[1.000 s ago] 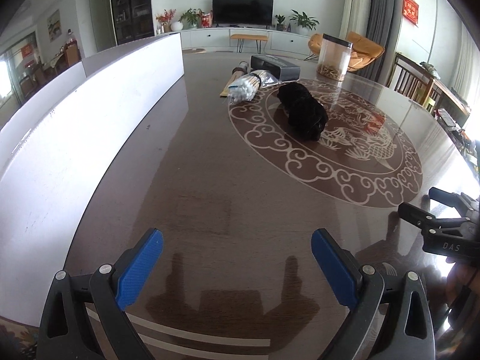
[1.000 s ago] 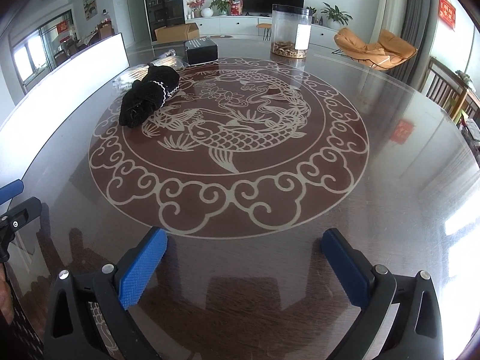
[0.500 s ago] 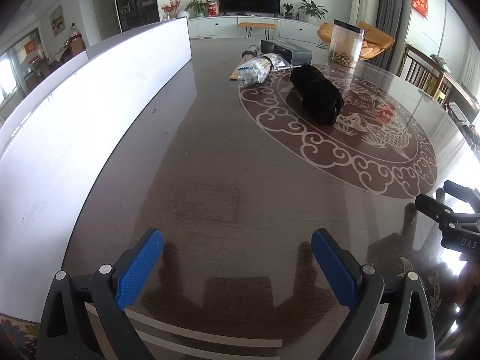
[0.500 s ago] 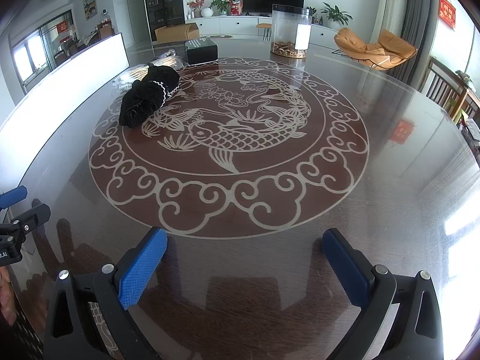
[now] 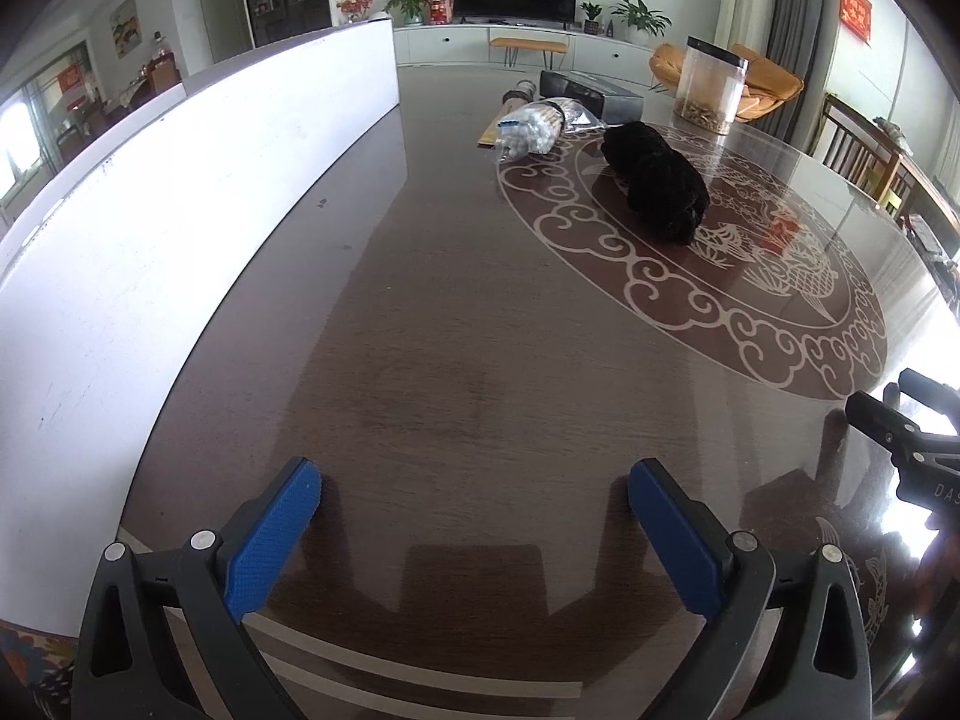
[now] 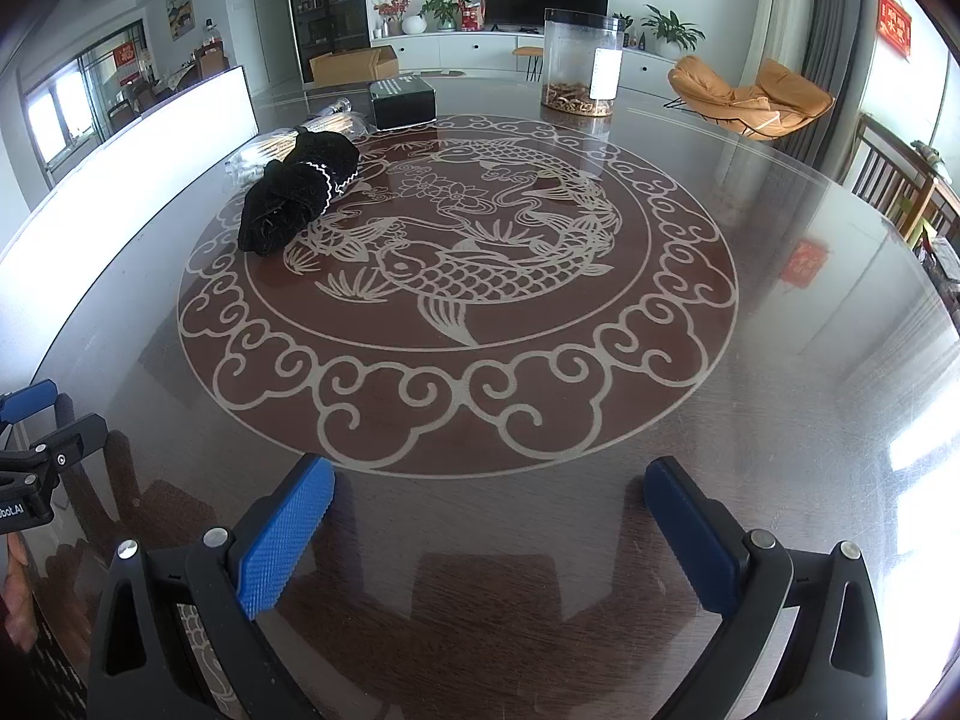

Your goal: Organize objects

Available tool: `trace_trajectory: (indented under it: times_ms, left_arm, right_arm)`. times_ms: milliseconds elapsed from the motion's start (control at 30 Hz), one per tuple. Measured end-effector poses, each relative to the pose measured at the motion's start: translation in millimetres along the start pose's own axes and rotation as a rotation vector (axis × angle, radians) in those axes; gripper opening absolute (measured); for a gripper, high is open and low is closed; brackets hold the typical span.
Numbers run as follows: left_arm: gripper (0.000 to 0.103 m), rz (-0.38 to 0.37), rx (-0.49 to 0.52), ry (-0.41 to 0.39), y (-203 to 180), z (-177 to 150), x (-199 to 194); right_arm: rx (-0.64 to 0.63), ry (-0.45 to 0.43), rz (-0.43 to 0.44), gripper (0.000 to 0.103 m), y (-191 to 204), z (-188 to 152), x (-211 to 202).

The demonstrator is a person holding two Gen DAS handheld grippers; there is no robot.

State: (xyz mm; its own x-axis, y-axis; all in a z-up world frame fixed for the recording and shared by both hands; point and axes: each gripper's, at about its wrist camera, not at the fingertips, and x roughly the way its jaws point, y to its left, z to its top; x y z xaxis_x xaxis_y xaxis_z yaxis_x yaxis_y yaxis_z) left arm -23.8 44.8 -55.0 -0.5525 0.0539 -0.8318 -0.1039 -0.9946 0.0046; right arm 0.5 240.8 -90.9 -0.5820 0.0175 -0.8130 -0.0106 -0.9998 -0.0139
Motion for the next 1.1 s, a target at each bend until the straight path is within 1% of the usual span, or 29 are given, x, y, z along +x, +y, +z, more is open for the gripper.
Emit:
trace_trajectory:
  times_ms: [167, 367, 567, 667, 767, 800, 867, 1000, 1100]
  left_arm:
    - [0.103, 0.003, -0.003, -0.003, 1, 1, 1]
    - [0.103, 0.025, -0.04, -0.01, 9, 0, 2]
    - [0.103, 0.026, -0.041, -0.013, 9, 0, 2]
    - [0.103, 0.026, -0.041, -0.015, 10, 1, 1]
    - [0.103, 0.029, -0.044, -0.019, 9, 1, 1]
    - [0.103, 0.029, -0.044, -0.02, 10, 1, 1]
    - [0.103, 0.029, -0.045, -0.022, 10, 1, 1]
    - [0.103, 0.029, -0.045, -0.022, 10, 1, 1]
    - [0.103, 0.029, -0.045, -0.023, 9, 0, 1]
  right_arm:
    - [0.0, 0.0, 0.0, 0.103, 0, 0, -1]
    - [0.0, 0.0, 0.0, 0.103, 0, 0, 0]
    - [-0.001, 0.0, -0.001, 0.103, -1, -1, -1]
    - [0.005, 0.026, 0.0, 0.103, 0, 5, 2]
    - [-0.023, 0.056, 0.05, 0.103, 12, 24, 13]
    - [-0.022, 0.06, 0.102, 0.103, 18, 36, 17]
    - [-0.015, 0.05, 0.166, 0.103, 29, 55, 24]
    - [-0.043, -0.013, 0.188, 0.103, 62, 103, 43]
    - [-0.069, -0.007, 0.184, 0.103, 84, 130, 66]
